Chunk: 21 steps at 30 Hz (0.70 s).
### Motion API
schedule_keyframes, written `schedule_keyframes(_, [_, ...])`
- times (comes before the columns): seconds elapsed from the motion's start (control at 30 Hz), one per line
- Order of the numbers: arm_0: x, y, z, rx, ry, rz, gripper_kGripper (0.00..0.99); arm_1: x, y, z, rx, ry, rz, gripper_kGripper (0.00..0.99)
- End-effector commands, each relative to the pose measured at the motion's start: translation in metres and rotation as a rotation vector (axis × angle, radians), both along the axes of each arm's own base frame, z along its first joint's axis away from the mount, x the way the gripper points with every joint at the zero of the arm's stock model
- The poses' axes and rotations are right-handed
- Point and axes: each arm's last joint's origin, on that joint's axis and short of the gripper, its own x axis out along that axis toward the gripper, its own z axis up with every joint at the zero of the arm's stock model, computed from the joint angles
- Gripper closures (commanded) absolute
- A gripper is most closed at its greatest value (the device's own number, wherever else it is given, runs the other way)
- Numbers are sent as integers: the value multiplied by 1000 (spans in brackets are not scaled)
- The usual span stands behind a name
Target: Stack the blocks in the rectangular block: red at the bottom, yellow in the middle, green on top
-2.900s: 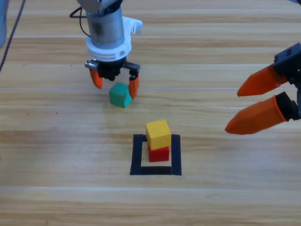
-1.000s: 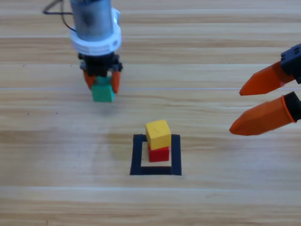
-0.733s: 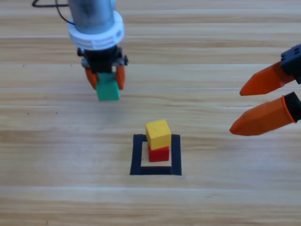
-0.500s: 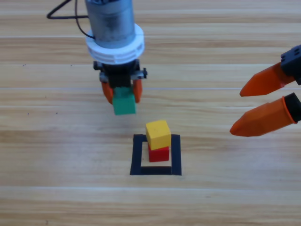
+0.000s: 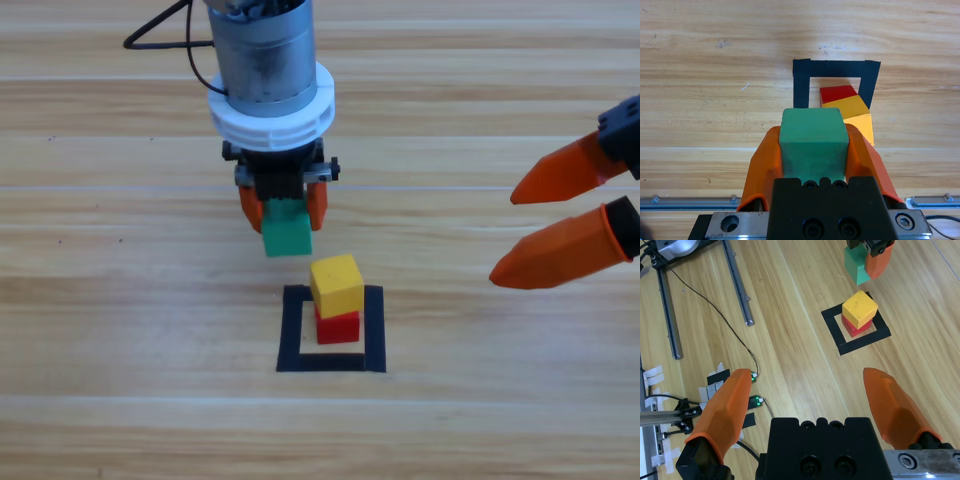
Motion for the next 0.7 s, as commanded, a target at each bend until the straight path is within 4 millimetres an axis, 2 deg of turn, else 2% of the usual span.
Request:
schedule_keyframes(0.03, [-6, -23, -19, 21, 25, -71, 990, -6, -14, 0, 5, 4, -20, 5])
schedule_keyframes(0.7, [-12, -41, -30, 27, 34, -106, 990, -7, -15, 0, 6, 2, -21, 5])
